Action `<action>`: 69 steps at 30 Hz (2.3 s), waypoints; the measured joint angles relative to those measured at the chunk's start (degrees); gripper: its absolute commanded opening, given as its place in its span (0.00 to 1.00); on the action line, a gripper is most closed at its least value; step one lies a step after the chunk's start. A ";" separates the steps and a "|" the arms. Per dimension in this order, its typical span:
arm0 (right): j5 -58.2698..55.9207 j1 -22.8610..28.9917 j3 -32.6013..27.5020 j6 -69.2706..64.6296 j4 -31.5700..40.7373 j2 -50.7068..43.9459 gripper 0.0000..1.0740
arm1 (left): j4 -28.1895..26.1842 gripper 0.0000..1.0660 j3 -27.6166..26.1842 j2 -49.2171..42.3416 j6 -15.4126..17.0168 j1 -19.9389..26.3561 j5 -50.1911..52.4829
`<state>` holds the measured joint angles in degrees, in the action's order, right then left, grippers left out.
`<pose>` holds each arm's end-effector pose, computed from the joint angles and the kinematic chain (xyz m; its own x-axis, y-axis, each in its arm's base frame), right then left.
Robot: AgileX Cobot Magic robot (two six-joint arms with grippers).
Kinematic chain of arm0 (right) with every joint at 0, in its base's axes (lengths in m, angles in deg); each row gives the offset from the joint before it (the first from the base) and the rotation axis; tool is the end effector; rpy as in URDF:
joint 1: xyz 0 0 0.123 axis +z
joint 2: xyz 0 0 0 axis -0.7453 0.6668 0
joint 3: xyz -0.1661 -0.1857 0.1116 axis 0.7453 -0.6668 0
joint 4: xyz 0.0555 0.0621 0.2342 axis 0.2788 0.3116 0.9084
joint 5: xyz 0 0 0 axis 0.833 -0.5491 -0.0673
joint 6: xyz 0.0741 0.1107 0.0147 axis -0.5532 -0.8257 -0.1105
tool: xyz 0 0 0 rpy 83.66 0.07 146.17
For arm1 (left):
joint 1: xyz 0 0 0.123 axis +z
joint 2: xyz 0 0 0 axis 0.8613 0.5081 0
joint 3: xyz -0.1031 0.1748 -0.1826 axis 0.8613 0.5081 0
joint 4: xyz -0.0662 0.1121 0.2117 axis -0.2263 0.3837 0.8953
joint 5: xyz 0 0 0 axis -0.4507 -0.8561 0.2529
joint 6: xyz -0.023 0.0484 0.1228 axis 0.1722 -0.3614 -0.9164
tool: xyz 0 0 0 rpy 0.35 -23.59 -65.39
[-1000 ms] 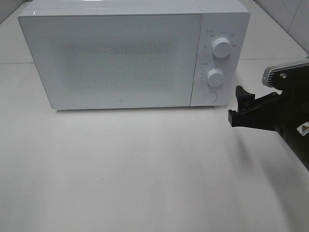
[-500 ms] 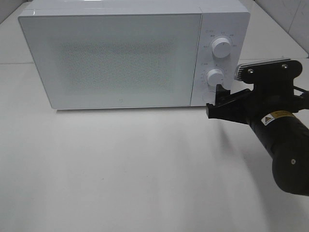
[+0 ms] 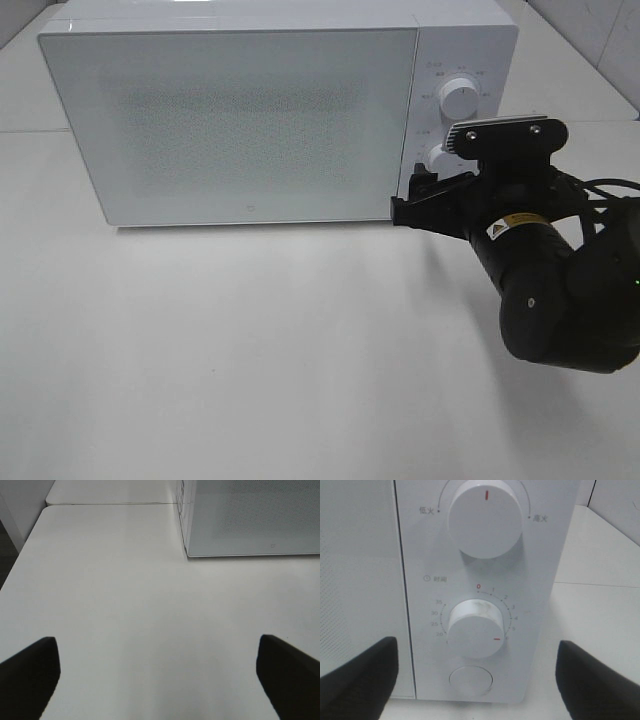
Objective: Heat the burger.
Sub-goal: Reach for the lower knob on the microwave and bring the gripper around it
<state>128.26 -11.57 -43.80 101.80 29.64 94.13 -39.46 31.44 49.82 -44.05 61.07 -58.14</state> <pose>0.3130 0.1348 0.1170 -0.1235 -0.0857 -0.9886 -0.0171 0.9963 -0.0843 0.0389 -0.0090 0.2616 -0.4435 0.0183 -0.8961 0.0526 0.9986 -0.0057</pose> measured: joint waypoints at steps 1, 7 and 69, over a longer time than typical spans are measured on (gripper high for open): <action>-0.06 -0.74 0.92 -0.17 -0.34 0.80 0.71 | 0.00 0.94 0.00 0.00 0.00 0.00 0.00; -0.06 -2.41 2.86 -0.57 -2.69 2.35 0.71 | 0.00 0.94 0.00 0.00 0.00 0.00 0.00; 0.00 -6.47 7.68 -55.29 -10.31 8.08 0.04 | 0.00 0.94 0.00 0.00 0.00 0.00 0.00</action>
<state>128.26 -18.04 -36.12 46.51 19.33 102.21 -39.46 31.44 49.82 -44.05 61.07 -58.14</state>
